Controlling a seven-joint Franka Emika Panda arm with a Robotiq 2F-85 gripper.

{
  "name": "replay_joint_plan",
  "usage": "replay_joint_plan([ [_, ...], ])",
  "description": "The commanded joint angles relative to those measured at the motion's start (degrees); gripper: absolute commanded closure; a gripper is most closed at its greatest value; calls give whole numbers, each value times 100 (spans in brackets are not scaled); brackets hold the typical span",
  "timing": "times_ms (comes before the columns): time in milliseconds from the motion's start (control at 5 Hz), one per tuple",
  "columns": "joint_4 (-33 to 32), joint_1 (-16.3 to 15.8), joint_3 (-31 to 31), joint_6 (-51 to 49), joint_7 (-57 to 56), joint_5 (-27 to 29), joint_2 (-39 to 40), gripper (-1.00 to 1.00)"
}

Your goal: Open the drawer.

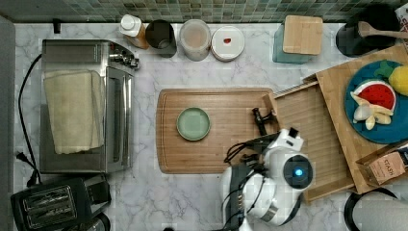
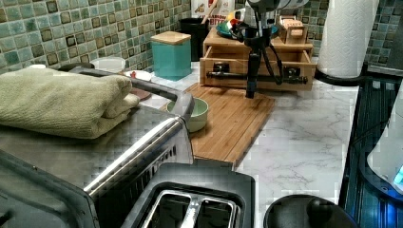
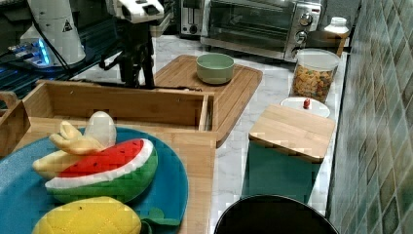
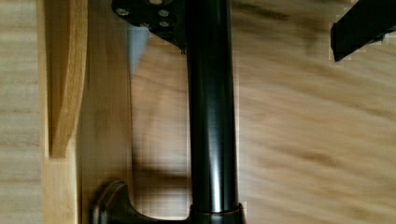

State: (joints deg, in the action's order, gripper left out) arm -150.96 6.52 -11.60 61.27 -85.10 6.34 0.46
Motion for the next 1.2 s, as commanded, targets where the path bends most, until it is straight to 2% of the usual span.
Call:
replay_joint_plan([
  [200, -481, -730, 703, -352, 286, -68, -617, -100],
  [400, -444, -892, 785, -395, 332, 193, -625, -100],
  [600, -409, -971, 846, -534, 175, 714, -729, -100],
  [1200, -406, -908, 911, -537, 159, 728, -728, -100],
])
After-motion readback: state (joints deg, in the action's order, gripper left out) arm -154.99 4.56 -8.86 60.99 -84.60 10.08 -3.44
